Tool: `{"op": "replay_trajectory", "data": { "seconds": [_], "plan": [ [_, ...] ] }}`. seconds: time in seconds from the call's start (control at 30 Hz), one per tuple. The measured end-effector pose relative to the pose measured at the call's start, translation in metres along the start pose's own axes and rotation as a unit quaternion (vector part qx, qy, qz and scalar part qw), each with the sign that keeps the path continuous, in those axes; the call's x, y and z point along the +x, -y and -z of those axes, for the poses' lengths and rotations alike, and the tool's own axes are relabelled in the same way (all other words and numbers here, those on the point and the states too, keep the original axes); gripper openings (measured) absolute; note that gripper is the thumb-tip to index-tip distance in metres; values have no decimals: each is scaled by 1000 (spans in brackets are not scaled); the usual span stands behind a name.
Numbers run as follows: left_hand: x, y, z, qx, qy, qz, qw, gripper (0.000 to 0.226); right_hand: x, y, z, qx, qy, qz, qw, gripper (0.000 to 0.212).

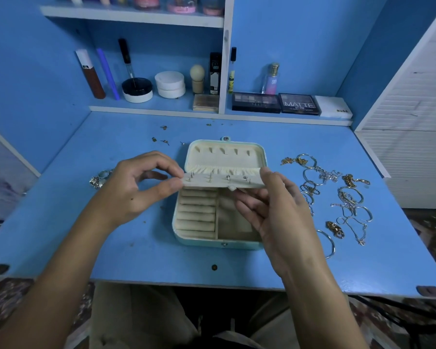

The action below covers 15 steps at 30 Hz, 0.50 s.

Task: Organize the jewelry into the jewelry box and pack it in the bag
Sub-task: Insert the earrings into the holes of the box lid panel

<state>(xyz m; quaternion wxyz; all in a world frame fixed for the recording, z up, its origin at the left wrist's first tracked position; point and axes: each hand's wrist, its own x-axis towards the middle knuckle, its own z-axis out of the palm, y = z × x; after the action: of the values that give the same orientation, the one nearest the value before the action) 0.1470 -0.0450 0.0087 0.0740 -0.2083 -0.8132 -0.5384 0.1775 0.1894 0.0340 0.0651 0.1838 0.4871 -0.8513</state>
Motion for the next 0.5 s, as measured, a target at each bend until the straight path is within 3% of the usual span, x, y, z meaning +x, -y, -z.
{"op": "replay_trajectory", "data": {
  "seconds": [0.1, 0.23, 0.4, 0.5],
  "plan": [
    [10, 1, 0, -2, -30, -4, 1000, 14, 4, 4, 2, -35, -13, 3, 999, 45],
    [26, -1, -2, -3, -89, -8, 996, 17, 11, 16, 6, -95, -28, 17, 995, 38],
    [45, -2, -3, 2, -135, 0, 991, 12, 27, 36, 12, -223, -38, 54, 973, 58],
    [56, 1, -3, 8, -138, 7, 990, 16, 41, 43, 12, -266, -66, 106, 956, 56]
  ]
}}
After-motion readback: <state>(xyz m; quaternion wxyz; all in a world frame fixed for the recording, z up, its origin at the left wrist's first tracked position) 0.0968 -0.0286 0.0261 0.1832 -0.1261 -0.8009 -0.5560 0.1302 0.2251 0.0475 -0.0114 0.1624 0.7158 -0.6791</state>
